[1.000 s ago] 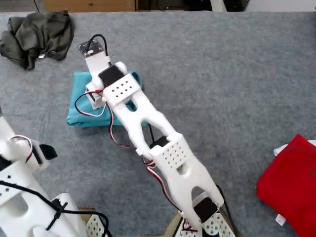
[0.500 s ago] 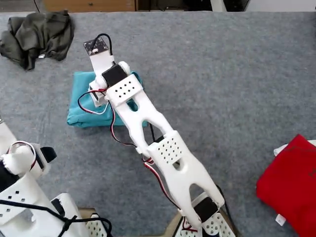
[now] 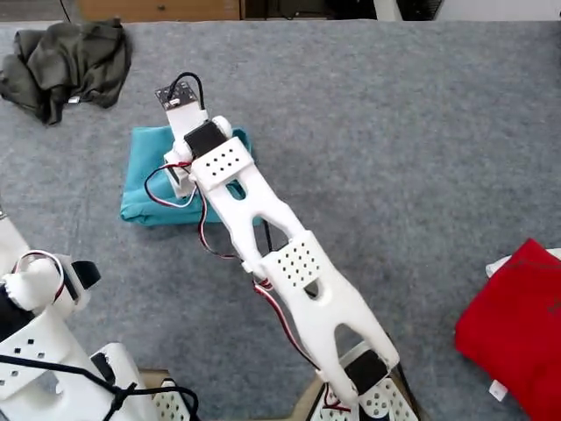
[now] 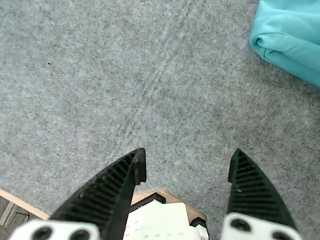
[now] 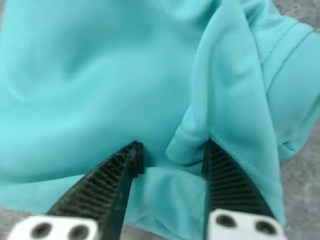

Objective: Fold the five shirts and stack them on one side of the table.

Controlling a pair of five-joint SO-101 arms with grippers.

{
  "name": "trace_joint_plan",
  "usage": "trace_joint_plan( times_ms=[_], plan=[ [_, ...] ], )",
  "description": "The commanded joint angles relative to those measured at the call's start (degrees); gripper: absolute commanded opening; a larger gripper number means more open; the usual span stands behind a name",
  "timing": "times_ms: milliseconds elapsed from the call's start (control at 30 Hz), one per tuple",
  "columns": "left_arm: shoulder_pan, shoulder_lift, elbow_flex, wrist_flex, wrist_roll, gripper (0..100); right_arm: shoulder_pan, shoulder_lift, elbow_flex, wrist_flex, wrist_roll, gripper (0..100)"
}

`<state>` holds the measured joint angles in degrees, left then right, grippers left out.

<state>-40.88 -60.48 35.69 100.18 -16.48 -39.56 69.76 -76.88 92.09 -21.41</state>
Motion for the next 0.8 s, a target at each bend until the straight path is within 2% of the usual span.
trace_joint_plan(
  times_ms=[0, 133, 233, 433, 667, 767],
  plan=[
    [-0.53, -0.48, 0.18, 0.53, -0.44, 27, 2.68, 0.04, -2.33, -1.93, -0.26, 15.5],
    [-0.53, -0.48, 0.18, 0.53, -0.44, 27, 3.56, 0.31, -5.14, -2.2, -0.18, 4.3],
    [-0.53, -0.48, 0.18, 0.53, -0.44, 27, 3.82, 0.31, -6.81, -2.11, 1.05, 1.2],
    [-0.53, -0.48, 0.18, 0.53, -0.44, 27, 4.97, 0.04, -7.25, -2.11, 1.85, 0.8],
    [-0.53, -0.48, 0.18, 0.53, -0.44, 27, 10.77, -3.12, -7.25, -2.73, 2.11, 0.8],
    [-0.53, -0.48, 0.09, 0.53, -0.44, 27, 12.97, -4.79, -7.25, -5.54, 4.4, 0.8]
  ],
)
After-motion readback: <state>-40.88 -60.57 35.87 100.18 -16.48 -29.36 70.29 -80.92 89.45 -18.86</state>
